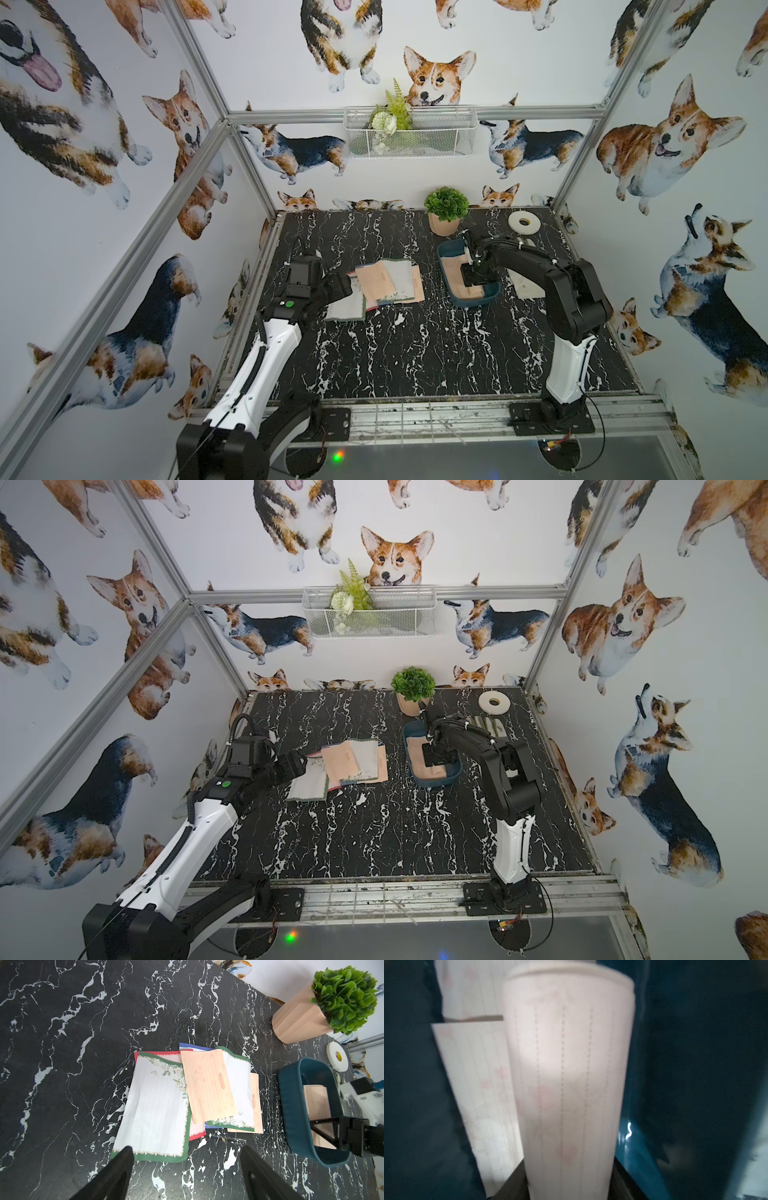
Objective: Take out the stationery paper from the storage box
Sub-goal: Pick up the stationery paper from the storage box.
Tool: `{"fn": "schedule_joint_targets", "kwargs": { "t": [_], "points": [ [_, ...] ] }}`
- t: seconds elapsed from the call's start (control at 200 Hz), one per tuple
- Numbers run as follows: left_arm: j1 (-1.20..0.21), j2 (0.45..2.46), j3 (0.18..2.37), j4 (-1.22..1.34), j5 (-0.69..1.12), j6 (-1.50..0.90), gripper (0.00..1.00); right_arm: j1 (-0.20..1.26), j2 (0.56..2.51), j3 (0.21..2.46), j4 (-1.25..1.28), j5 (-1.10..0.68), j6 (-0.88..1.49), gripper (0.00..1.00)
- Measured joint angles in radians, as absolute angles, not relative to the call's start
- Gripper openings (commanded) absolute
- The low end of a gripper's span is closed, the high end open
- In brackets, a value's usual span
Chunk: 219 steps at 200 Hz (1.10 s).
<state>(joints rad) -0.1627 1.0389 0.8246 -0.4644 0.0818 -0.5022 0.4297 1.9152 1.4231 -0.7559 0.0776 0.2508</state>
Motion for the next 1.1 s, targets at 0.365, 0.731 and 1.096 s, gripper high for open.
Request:
{"fn": "schedule_joint_targets", "kwargs": {
  "t": [0.365, 0.731, 1.096],
  "points": [
    [-0.163, 1.023, 0.781, -0.318, 0.342, -0.590, 0.84, 0.434, 1.770, 1.447, -0.801, 0.093, 0.260, 0.53],
    [-0.184, 1.125, 0.648, 0.202, 0.672, -0.927, 0.85, 0.463, 1.718, 1.478, -0.842, 0.086, 0.245, 0.71],
    [-0.186, 1.071, 0.660, 0.149, 0.675, -0.889, 0.85, 0.464, 1.886, 1.476, -0.850, 0.104, 0.243, 0.64]
  ]
}}
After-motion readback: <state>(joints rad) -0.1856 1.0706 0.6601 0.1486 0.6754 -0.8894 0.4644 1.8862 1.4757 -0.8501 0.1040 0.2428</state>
